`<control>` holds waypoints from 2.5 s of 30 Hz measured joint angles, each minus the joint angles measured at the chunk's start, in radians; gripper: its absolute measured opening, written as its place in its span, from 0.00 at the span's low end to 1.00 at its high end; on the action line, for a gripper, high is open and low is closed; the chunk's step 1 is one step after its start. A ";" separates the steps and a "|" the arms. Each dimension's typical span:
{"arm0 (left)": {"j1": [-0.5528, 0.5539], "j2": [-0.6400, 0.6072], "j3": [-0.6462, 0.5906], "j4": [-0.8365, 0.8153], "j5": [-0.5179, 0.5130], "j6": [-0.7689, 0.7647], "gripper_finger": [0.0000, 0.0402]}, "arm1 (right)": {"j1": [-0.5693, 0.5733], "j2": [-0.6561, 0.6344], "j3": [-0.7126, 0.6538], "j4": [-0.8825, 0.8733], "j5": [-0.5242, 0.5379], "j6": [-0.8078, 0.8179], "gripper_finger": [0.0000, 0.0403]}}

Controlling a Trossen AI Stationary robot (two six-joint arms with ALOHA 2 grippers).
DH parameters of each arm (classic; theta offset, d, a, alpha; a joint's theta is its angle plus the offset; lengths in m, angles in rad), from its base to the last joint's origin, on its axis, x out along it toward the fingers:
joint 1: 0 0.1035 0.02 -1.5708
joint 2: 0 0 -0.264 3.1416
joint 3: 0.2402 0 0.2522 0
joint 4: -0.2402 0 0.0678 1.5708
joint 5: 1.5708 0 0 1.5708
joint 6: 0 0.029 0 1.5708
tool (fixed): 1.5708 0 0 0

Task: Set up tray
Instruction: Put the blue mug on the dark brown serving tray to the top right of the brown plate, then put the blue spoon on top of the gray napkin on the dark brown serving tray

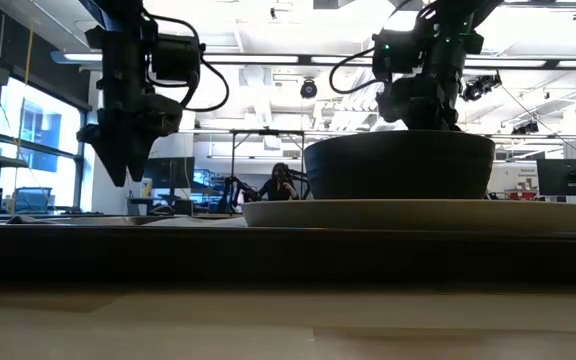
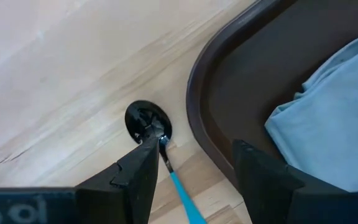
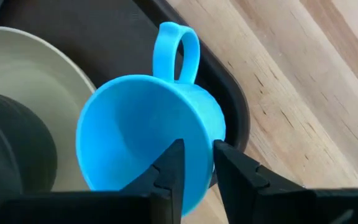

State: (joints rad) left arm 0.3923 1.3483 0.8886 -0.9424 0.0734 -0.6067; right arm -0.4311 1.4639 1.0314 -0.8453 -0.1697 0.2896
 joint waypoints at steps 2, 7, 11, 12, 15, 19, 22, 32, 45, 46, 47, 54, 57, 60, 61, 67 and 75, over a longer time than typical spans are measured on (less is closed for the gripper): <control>0.000 0.000 0.000 0.008 0.000 0.000 0.59 | 0.000 0.000 0.000 0.000 -0.004 -0.001 0.19; 0.000 0.000 0.000 0.008 0.000 0.000 0.59 | 0.000 0.000 0.000 0.000 -0.008 0.000 0.18; 0.000 0.000 0.000 0.007 0.000 0.000 0.59 | 0.000 0.000 0.000 0.012 -0.009 -0.003 0.18; 0.000 0.000 0.000 0.007 0.000 0.000 0.59 | 0.000 0.000 0.000 0.023 -0.009 -0.008 0.18; 0.000 0.000 0.000 0.007 0.000 0.000 0.59 | 0.000 0.000 0.001 0.053 -0.010 -0.022 0.18; 0.000 0.000 0.000 0.006 0.006 0.000 0.59 | 0.000 0.016 0.002 0.044 0.006 -0.015 0.18; 0.000 0.000 0.000 0.005 0.022 0.000 0.59 | 0.000 0.038 0.002 0.016 0.008 -0.002 0.18; 0.000 0.000 0.000 -0.003 0.032 0.003 0.59 | 0.000 0.061 0.001 0.055 -0.021 0.010 0.18; 0.000 0.000 0.000 -0.014 0.067 0.029 0.59 | -0.001 -0.008 0.001 0.031 0.016 0.023 0.18; 0.000 0.000 0.000 0.001 0.053 0.048 0.59 | -0.001 -0.018 0.001 0.031 0.027 0.023 0.18; 0.000 0.003 0.000 0.021 0.044 0.072 0.59 | -0.001 -0.030 0.001 0.031 0.032 0.023 0.18; 0.000 0.034 0.000 0.188 -0.060 0.285 0.59 | -0.001 -0.118 0.000 0.025 0.072 0.026 0.18; 0.000 0.070 0.000 0.248 -0.084 0.363 0.59 | -0.001 -0.158 0.000 0.023 0.086 0.052 0.18; 0.000 0.106 0.000 0.262 -0.075 0.423 0.59 | -0.001 -0.193 0.000 0.032 0.093 0.101 0.18; 0.000 0.119 0.000 0.266 -0.070 0.438 0.59 | 0.000 -0.202 0.000 0.034 0.093 0.121 0.18; 0.000 0.202 0.000 0.272 -0.068 0.453 0.59 | 0.027 -0.249 0.000 0.044 0.093 0.177 0.18; 0.000 0.264 0.000 0.300 -0.122 0.453 0.59 | 0.096 -0.261 0.000 0.053 0.093 0.231 0.18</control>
State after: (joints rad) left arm 0.3921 1.6126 0.8886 -0.6426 -0.0489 -0.1537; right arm -0.3347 1.2034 1.0313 -0.7926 -0.0769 0.5205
